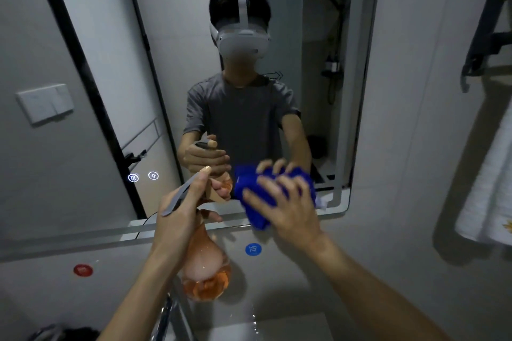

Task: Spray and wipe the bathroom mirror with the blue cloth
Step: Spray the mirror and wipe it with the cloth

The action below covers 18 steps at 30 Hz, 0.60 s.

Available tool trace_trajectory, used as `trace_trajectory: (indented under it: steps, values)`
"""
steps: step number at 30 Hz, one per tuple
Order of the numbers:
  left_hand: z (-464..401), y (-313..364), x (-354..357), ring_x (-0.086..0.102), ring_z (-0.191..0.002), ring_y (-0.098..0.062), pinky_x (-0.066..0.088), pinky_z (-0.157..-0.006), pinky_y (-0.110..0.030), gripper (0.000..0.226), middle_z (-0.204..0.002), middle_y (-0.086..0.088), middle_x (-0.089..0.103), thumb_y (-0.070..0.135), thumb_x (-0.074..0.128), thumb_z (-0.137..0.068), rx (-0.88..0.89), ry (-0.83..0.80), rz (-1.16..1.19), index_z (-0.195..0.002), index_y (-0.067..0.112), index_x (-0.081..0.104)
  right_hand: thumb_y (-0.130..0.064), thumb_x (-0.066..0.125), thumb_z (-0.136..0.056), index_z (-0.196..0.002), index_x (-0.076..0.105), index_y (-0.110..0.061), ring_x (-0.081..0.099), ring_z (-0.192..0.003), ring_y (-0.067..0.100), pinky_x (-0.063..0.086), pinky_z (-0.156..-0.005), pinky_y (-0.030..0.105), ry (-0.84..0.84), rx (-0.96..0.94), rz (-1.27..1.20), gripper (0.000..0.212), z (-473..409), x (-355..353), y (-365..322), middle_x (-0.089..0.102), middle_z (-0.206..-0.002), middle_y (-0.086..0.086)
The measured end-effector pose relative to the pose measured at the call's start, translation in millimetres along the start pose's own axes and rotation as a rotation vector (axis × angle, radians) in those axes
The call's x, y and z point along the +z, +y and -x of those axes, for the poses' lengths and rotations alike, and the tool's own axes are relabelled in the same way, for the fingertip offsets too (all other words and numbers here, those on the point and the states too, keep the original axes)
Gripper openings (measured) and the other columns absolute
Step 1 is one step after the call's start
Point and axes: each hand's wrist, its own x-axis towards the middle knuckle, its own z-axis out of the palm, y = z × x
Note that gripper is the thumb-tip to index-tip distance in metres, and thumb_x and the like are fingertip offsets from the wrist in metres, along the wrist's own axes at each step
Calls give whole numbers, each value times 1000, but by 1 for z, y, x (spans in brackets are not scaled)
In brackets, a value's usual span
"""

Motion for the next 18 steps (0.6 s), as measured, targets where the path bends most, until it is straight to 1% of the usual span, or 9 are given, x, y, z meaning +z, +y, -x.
trace_trajectory:
  steps: [3, 5, 7, 9, 11, 13, 15, 17, 18]
  values:
    - [4, 4, -5, 69, -83, -27, 55, -63, -39, 34, -85, -14, 73, 40, 54, -91, -6, -13, -3, -84, 13, 74, -35, 81, -74, -145, 40, -36, 44, -116, 29, 33, -99, 49, -171, -208, -4, 83, 27, 5, -13, 40, -138, 4]
    - [6, 6, -7, 69, -82, -26, 55, -62, -39, 35, -83, -12, 73, 39, 54, -91, -7, -11, -5, -86, 10, 72, -34, 74, -81, -144, 42, -36, 47, -111, 29, 35, -95, 48, -152, -287, -25, 71, 15, 1, -2, 43, -135, 4]
    - [6, 8, -10, 68, -81, -26, 54, -60, -37, 36, -82, -14, 72, 37, 55, -93, -11, 4, 10, -86, 6, 72, -28, 63, -91, -144, 44, -35, 51, -109, 31, 39, -90, 50, -69, -327, -36, 57, -10, -7, 16, 44, -134, 7]
    - [5, 10, -12, 68, -79, -26, 54, -57, -35, 37, -81, -17, 72, 37, 55, -94, -9, 13, 18, -85, 5, 72, -26, 59, -96, -144, 46, -34, 49, -109, 35, 41, -90, 51, 92, -192, -20, 50, -51, -18, 44, 44, -136, 9]
    - [6, 11, -15, 69, -79, -28, 54, -57, -34, 38, -83, -19, 72, 38, 56, -93, 0, 19, 5, -85, 5, 73, -27, 64, -92, -145, 42, -33, 44, -113, 35, 37, -92, 50, 241, 34, 29, 57, -103, -34, 72, 42, -137, 10]
    - [6, 12, -19, 69, -80, -31, 54, -61, -37, 39, -84, -21, 72, 40, 57, -92, 4, 30, -2, -87, 5, 73, -27, 69, -85, -144, 41, -31, 41, -114, 32, 35, -92, 45, 340, 269, 30, 65, -150, -49, 91, 47, -136, 10]
    - [6, 11, -23, 70, -82, -33, 54, -66, -41, 41, -86, -20, 72, 43, 57, -91, 0, 47, -14, -87, 6, 74, -24, 67, -83, -143, 42, -31, 42, -114, 28, 38, -92, 44, 406, 472, -23, 66, -175, -58, 91, 54, -134, 11]
    - [5, 10, -26, 70, -84, -34, 54, -68, -43, 41, -87, -20, 73, 45, 57, -91, -7, 57, -25, -86, 8, 74, -21, 67, -81, -144, 42, -31, 42, -116, 28, 39, -94, 45, 440, 555, -44, 68, -172, -52, 75, 52, -136, 10]
    - [5, 9, -26, 70, -84, -34, 54, -67, -42, 40, -86, -19, 73, 45, 57, -91, -10, 60, -23, -86, 10, 75, -21, 68, -81, -144, 41, -31, 42, -117, 29, 38, -95, 46, 430, 532, -45, 69, -160, -45, 62, 47, -138, 9]
